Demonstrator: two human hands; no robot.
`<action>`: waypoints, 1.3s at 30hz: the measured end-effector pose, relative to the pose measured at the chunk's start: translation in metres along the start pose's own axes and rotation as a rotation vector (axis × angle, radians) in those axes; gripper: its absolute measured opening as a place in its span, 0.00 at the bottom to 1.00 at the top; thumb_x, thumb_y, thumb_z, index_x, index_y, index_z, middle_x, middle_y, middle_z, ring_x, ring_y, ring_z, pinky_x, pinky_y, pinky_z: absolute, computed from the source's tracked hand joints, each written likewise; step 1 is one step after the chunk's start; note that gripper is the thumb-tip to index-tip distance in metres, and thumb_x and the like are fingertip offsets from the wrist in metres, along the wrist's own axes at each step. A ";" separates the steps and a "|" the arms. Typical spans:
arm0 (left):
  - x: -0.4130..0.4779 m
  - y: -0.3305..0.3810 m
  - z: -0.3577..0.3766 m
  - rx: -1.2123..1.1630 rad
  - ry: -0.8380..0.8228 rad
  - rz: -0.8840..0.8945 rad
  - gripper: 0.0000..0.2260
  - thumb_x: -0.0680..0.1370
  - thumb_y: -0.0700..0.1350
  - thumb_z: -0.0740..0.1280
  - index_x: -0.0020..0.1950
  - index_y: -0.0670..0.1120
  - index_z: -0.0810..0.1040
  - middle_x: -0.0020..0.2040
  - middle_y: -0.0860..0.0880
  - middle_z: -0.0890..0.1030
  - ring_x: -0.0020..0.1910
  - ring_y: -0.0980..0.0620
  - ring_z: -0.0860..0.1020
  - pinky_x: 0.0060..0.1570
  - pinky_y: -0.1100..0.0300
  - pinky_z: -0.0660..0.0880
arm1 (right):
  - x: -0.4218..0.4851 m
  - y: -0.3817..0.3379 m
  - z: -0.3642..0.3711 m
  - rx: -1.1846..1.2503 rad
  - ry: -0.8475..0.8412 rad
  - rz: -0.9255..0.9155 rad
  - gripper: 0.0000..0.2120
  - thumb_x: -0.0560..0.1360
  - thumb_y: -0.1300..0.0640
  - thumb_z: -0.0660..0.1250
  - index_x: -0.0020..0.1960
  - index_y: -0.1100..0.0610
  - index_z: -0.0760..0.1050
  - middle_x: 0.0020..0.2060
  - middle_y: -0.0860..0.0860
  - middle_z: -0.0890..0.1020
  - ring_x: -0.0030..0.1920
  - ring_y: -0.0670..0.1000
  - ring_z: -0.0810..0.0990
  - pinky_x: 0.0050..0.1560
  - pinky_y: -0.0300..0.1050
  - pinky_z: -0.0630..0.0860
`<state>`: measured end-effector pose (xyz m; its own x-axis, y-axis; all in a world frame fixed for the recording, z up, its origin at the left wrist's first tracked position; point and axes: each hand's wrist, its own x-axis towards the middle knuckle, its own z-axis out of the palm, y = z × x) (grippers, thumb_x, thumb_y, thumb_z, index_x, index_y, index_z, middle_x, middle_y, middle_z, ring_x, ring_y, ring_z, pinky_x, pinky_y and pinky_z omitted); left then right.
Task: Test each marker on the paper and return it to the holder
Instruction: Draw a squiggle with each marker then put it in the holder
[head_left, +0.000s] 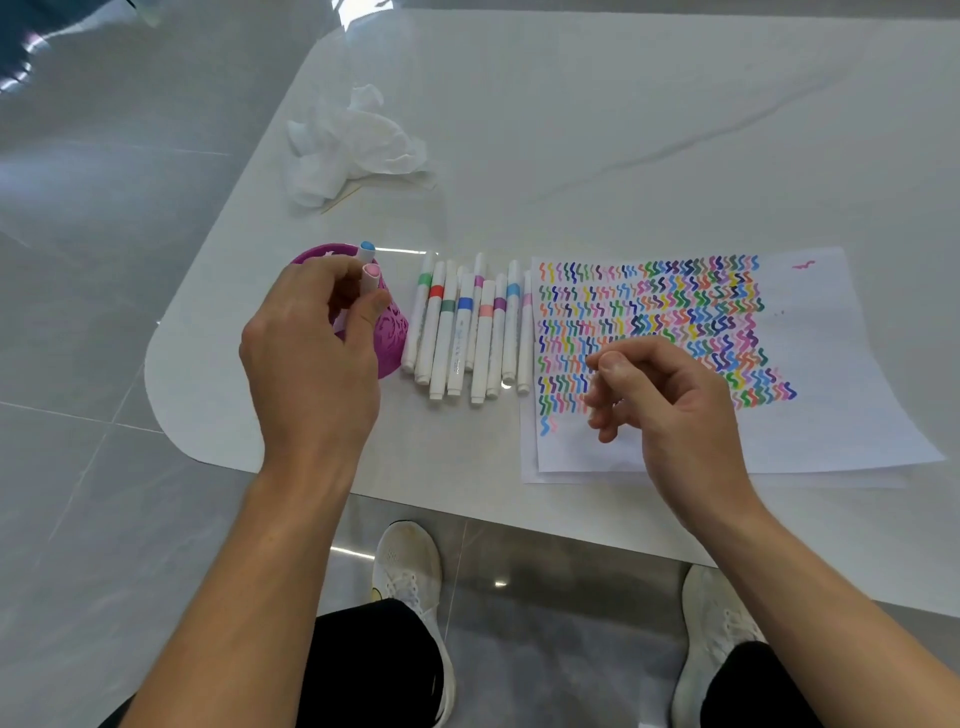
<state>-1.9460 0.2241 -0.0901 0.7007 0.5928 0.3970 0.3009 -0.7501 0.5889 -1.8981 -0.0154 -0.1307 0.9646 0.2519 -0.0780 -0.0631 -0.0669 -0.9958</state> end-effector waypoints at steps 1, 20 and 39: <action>0.000 0.000 0.001 0.016 0.000 -0.002 0.11 0.80 0.49 0.70 0.60 0.48 0.80 0.54 0.52 0.82 0.50 0.59 0.76 0.51 0.70 0.72 | 0.000 0.000 -0.001 -0.005 0.000 -0.002 0.08 0.83 0.62 0.66 0.48 0.56 0.82 0.35 0.52 0.85 0.33 0.50 0.83 0.33 0.40 0.80; -0.022 0.031 0.007 -0.015 -0.080 0.314 0.08 0.78 0.43 0.72 0.56 0.43 0.81 0.49 0.49 0.83 0.46 0.58 0.77 0.52 0.70 0.72 | 0.006 0.003 -0.012 -0.066 0.104 0.001 0.07 0.83 0.61 0.67 0.49 0.59 0.83 0.33 0.50 0.84 0.32 0.48 0.82 0.33 0.41 0.81; -0.045 0.028 0.041 0.347 -0.425 0.169 0.15 0.74 0.52 0.75 0.58 0.49 0.81 0.48 0.52 0.83 0.47 0.54 0.72 0.47 0.57 0.72 | 0.007 0.003 -0.016 -0.117 0.132 -0.019 0.06 0.83 0.58 0.68 0.49 0.56 0.82 0.33 0.46 0.84 0.33 0.46 0.83 0.33 0.37 0.78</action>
<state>-1.9427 0.1643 -0.1201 0.9345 0.3401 0.1055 0.3065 -0.9190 0.2481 -1.8872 -0.0293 -0.1331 0.9911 0.1252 -0.0448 -0.0221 -0.1771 -0.9839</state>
